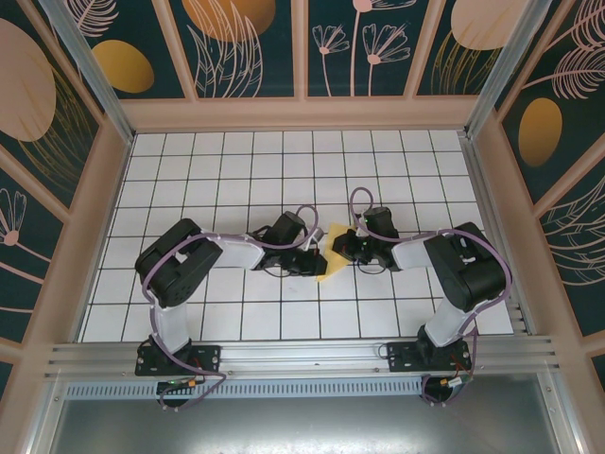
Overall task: Fold a paper plane with a square sheet of paper (pick it up from the middle)
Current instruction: Fourth fold the wing at the center of the table.
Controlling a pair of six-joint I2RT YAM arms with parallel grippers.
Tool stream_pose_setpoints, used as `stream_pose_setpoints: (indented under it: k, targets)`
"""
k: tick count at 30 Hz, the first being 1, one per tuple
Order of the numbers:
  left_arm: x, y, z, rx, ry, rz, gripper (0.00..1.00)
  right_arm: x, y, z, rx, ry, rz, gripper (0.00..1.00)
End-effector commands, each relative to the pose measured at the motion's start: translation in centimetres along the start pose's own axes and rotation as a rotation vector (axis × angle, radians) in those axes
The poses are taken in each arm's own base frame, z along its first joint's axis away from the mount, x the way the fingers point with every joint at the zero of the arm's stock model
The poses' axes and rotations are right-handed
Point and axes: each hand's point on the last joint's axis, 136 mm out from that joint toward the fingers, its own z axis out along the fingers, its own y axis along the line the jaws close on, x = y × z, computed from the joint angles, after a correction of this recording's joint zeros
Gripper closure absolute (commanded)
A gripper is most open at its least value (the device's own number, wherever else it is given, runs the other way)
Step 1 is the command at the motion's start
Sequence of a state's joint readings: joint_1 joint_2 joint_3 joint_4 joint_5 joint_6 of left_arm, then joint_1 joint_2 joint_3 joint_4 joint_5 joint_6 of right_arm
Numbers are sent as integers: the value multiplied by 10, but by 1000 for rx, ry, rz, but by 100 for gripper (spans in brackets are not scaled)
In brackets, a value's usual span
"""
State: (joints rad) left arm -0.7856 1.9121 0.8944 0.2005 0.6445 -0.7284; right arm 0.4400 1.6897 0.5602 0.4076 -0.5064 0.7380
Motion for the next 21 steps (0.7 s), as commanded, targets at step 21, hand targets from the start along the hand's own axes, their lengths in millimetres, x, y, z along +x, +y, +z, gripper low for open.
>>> stream_pose_setpoints:
  k: [21]
  targets:
    - [64, 51, -15, -176, 146, -79, 89, 17, -46, 5, 148, 33, 37, 94]
